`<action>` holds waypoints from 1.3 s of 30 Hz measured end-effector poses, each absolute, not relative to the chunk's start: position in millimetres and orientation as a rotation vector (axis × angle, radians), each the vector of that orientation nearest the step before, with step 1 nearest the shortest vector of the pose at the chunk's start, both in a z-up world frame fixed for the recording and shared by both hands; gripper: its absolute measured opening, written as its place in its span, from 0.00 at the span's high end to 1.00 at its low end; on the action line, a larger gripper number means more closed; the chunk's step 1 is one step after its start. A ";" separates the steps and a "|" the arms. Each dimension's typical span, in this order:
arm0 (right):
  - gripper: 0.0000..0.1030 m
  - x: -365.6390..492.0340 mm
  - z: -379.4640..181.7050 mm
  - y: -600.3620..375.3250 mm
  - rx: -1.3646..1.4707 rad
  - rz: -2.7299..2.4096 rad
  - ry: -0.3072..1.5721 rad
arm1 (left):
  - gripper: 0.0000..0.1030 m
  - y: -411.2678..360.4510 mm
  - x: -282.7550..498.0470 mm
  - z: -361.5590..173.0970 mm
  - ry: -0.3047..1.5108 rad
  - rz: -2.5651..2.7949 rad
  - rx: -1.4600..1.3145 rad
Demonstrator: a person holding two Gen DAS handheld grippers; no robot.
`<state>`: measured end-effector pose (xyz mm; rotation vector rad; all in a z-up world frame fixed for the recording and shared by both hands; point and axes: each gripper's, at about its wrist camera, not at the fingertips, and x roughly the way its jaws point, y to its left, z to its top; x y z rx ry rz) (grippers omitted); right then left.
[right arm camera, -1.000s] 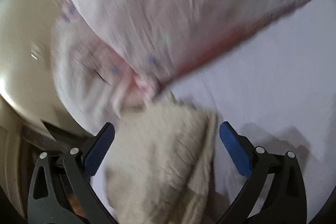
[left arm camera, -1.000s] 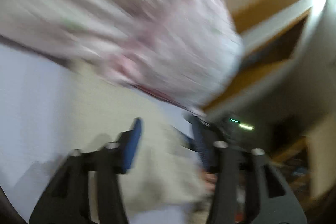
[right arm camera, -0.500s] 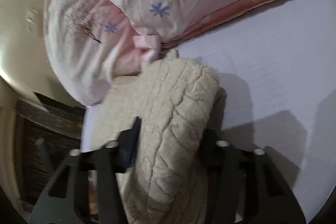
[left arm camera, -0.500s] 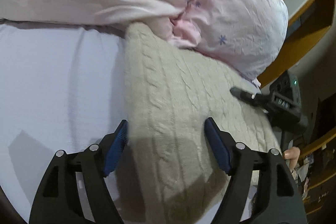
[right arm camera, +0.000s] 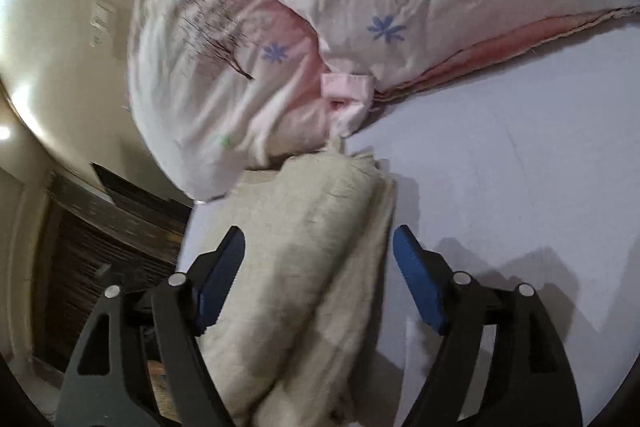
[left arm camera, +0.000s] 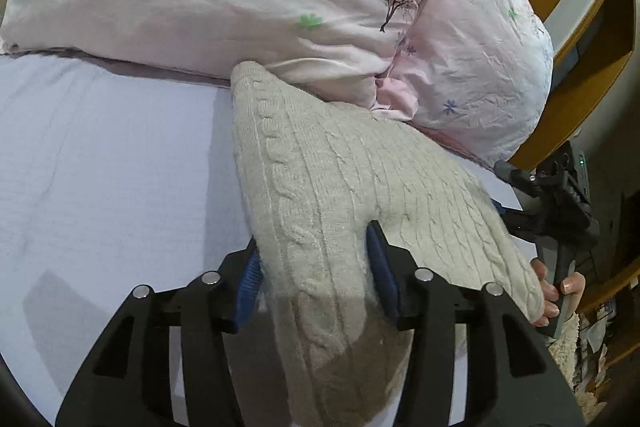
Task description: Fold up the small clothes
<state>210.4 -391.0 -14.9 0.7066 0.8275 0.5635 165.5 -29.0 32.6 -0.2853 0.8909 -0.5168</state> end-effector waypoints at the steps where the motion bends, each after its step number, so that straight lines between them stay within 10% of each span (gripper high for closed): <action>1: 0.43 213.0 -15.7 -381.0 0.670 0.585 0.834 | 0.49 -29.9 165.1 32.4 0.889 -0.515 -0.280; 2: 0.83 216.2 -17.5 -371.4 0.636 0.582 0.842 | 0.47 -29.3 163.3 31.1 0.888 -0.515 -0.276; 3: 0.88 217.5 -16.8 -367.9 0.604 0.561 0.832 | 0.47 -30.3 165.2 29.9 0.889 -0.513 -0.274; 11: 0.91 223.9 -18.4 -375.9 0.523 0.322 0.776 | 0.34 -37.9 160.8 34.2 0.868 -0.538 -0.290; 17: 0.66 182.7 16.3 -385.3 0.430 0.141 0.666 | 0.13 -20.4 125.1 62.1 0.785 -0.482 -0.213; 20: 0.03 132.1 42.7 -389.2 0.371 0.095 0.541 | 0.01 -9.1 99.4 67.9 0.770 -0.364 -0.126; 39: 0.03 58.9 -35.6 -276.3 0.006 0.032 0.848 | 0.01 -64.1 72.8 12.0 0.935 -0.205 0.138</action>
